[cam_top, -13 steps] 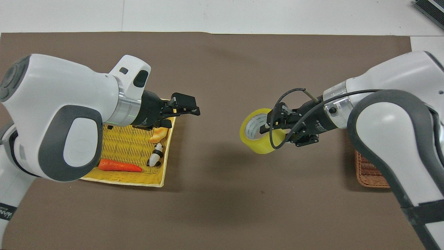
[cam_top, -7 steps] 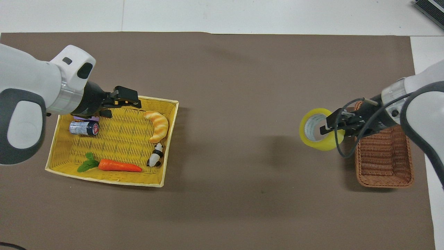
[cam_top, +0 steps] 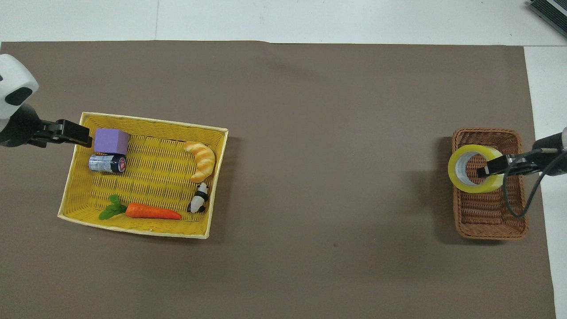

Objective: Move tape to another basket
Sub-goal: 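Carry the tape with the right gripper while the left gripper withdraws, then lower the tape into the brown basket and open the right gripper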

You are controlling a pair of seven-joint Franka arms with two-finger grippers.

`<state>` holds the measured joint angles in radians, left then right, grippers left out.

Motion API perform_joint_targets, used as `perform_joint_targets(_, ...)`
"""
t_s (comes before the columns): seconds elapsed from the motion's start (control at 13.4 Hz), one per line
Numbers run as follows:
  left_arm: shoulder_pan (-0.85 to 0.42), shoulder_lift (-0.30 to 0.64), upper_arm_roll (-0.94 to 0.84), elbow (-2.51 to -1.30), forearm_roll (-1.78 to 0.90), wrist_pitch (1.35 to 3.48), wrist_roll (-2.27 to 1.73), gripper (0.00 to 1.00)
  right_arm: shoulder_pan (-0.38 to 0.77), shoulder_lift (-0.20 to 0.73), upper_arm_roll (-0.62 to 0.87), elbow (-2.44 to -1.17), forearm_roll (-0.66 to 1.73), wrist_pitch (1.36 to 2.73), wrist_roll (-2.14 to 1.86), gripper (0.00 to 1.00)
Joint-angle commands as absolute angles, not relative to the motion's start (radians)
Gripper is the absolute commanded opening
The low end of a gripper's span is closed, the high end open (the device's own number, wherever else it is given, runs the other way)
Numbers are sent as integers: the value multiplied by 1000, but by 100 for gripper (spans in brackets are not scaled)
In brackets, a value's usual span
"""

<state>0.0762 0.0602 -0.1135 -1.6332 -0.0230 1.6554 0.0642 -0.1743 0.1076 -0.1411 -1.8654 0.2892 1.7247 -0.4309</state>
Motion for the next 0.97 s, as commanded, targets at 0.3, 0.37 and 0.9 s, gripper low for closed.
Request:
perform_joint_targets(0.3,78,14,-126,-1572,41,1503,155,100,-285,124,-127,-1980,279,1841,-604,0)
perform_joint_targets(0.37,80,14,-126,-1572,40,1500,150,100,-296,126,-127,-1997,279,1853,-617,0)
perform_joint_targets(0.9,83,15,-124,-1568,31,1502,141,100,-331,161,-127,-2040,279,1910,-676,11)
